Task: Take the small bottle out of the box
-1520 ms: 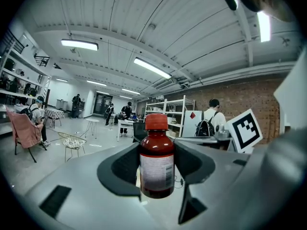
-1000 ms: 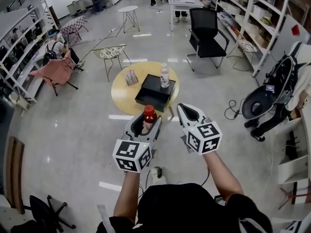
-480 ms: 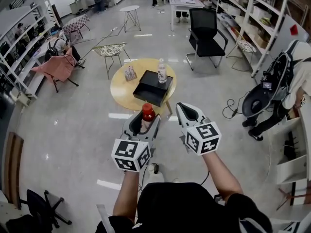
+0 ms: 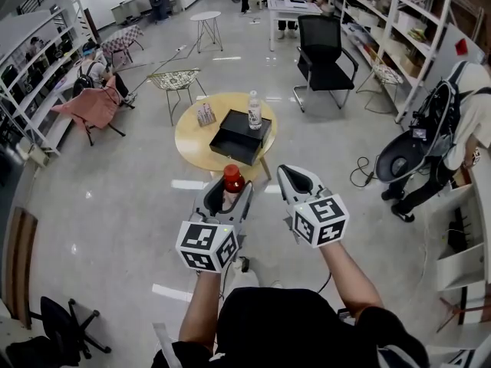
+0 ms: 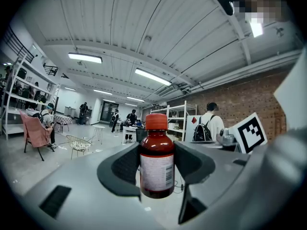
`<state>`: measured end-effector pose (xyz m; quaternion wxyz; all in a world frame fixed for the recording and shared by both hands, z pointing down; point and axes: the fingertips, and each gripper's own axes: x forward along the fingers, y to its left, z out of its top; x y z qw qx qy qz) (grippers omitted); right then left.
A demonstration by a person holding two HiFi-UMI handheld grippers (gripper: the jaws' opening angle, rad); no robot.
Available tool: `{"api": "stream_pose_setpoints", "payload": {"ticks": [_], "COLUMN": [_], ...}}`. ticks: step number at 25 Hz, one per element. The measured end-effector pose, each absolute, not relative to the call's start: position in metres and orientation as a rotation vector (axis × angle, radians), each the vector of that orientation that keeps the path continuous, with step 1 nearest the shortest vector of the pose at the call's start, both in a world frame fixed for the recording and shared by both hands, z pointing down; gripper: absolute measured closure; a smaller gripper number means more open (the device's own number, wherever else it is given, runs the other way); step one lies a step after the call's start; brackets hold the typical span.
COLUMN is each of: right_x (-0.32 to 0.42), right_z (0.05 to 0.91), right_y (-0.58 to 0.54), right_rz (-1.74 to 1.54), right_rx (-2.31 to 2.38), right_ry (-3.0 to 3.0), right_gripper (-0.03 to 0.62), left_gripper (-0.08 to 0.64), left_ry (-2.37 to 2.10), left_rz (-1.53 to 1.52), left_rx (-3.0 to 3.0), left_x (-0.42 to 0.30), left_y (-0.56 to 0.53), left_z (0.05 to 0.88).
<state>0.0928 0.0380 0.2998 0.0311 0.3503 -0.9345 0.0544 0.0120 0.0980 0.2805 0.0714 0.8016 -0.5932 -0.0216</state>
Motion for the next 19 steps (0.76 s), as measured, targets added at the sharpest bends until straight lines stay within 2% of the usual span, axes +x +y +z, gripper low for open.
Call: {"api": "stream_pose_setpoints", "payload": {"ticks": [19], "right_x": [0.091], "right_z": [0.305], "right_y": [0.05], "right_rz": [0.169], "right_rx": [1.065], "right_ry": [-2.873], "right_gripper": [0.591], "left_gripper": [0.333], "left_ry": [-1.786], "left_rz": [-0.067], "left_rx": [2.4], "left_x": [0.011], "left_y": [0.108], "left_z": [0.286]}}
